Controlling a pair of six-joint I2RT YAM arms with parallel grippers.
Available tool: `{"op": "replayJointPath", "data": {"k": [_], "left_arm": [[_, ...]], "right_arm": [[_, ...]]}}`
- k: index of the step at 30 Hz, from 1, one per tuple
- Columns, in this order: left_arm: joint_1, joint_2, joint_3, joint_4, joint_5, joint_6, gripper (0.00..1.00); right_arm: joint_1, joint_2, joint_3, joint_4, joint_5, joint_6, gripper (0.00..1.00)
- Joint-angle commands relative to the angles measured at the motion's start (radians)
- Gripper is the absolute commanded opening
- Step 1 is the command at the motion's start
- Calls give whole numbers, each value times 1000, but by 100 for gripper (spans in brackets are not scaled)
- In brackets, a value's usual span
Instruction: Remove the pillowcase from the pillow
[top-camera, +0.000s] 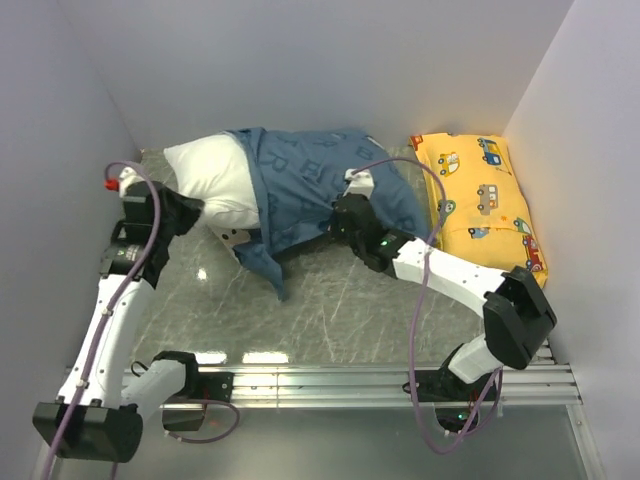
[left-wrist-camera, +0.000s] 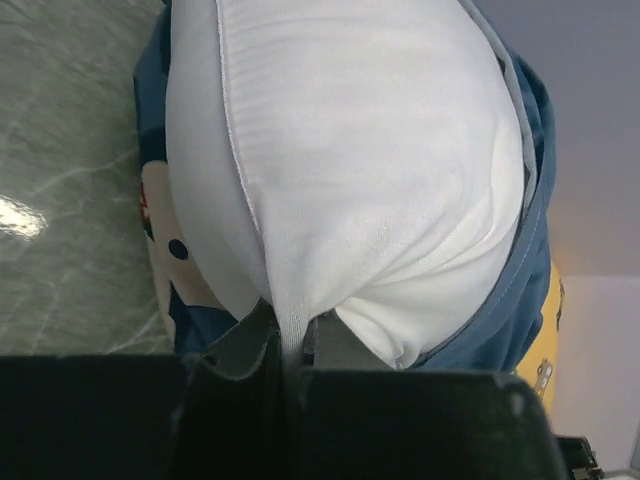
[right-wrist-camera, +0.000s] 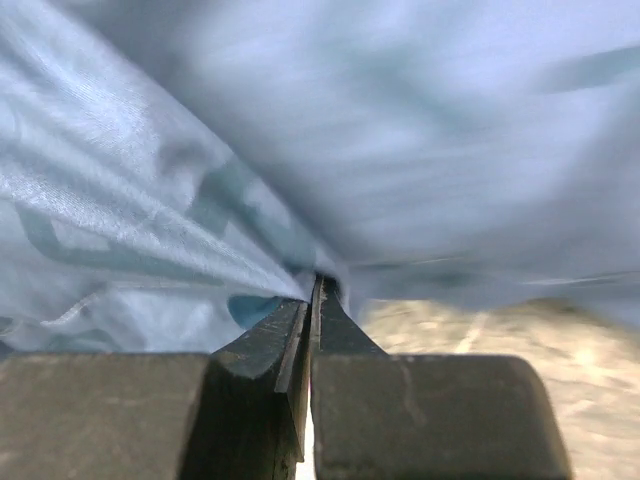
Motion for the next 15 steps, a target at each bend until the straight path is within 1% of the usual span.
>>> {"op": "replayJointPath", "data": {"k": [1, 2, 3, 4, 5, 6, 8, 9, 10, 11, 13, 14, 15], "left_arm": [[156, -27, 112, 69, 54, 56, 0], [234, -24, 117, 65, 69, 59, 0], [274, -21, 118, 66, 118, 58, 0], [351, -16, 111, 74, 150, 55, 0], [386, -15, 102, 80, 178, 50, 0], [419, -12, 91, 89, 237, 40, 0], [498, -7, 56, 108, 301, 26, 0], [508, -8, 39, 120, 330, 7, 0], [508, -19, -8, 141, 388, 1, 0], [507, -28, -33, 187, 407, -2, 0], [503, -50, -105, 220, 445, -14, 0], [502, -53, -122, 223, 454, -5, 0], [502, -53, -147, 217, 462, 3, 0]], "right_arm": [[-97, -81, -18, -76, 90, 31, 0], [-120, -90, -30, -85, 84, 44, 0], [-177, -109, -50, -102, 74, 54, 0], [-200, -118, -64, -107, 42, 68, 0], [-225, -129, -76, -107, 31, 74, 0], [-261, -142, -91, -113, 18, 78, 0], [-291, -150, -102, -119, -20, 81, 0], [-295, -155, -108, -118, -34, 81, 0], [-296, -156, -110, -113, -43, 72, 0], [-296, -156, -112, -110, -71, 72, 0], [-293, -159, -115, -93, -118, 72, 0], [-288, -164, -113, -88, -167, 68, 0], [-280, -170, -105, -95, -183, 65, 0]]}}
